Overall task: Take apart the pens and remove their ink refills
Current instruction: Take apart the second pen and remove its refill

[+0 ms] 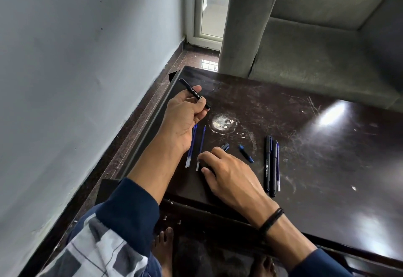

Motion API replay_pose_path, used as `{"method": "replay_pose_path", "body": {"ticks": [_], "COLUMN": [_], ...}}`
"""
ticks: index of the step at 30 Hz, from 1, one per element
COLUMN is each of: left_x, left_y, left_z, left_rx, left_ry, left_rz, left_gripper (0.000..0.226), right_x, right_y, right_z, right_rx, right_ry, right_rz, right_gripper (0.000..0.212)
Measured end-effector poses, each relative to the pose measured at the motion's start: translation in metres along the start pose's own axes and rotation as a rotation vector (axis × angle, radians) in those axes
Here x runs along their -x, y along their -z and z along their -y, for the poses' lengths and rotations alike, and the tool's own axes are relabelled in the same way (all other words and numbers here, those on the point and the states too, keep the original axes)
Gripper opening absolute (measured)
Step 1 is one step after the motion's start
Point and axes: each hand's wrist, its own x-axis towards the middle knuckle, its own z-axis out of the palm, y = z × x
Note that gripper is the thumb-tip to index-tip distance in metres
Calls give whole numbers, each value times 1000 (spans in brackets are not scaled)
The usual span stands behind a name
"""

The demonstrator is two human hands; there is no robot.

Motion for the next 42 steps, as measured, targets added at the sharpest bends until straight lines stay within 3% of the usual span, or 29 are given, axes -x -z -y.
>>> {"method": "replay_pose_path", "body": {"ticks": [7,15,19,23,26,28,31,37,42], "left_x": [2,2,1,1,4,7,11,19,23], "left_y": [-1,0,0,-4,-8,-9,-12,-17,-21], "left_z": [0,-1,-2,-3,-1,-1,0,3,9], "left_rx": [6,7,13,29,40,42,23,-83,-146], "left_ry": [3,9,8,30,54,68,90,109,112], "left_rz": [9,5,10,10,41,65,106,171,207], "left_gripper": [29,29,29,26,25,24,22,24,26], "right_x": [-1,1,-2,0,3,2,-3,-9,-11], "right_y": [-7,-12,-3,18,30,32,27,27,31], "right_z": [-2,-4,0,2,0,-3,-14,-24,-27], "right_rx": [86,74,-37,-228,-215,-206,-265,-733,-787], "right_ry": [22,113,147,170,178,121,-1,-401,-433], "right_rz": [-38,-89,-234,-542,-736,-804,-751,-647,-624], "right_gripper": [18,30,18,26,25,25,17,17,20]}}
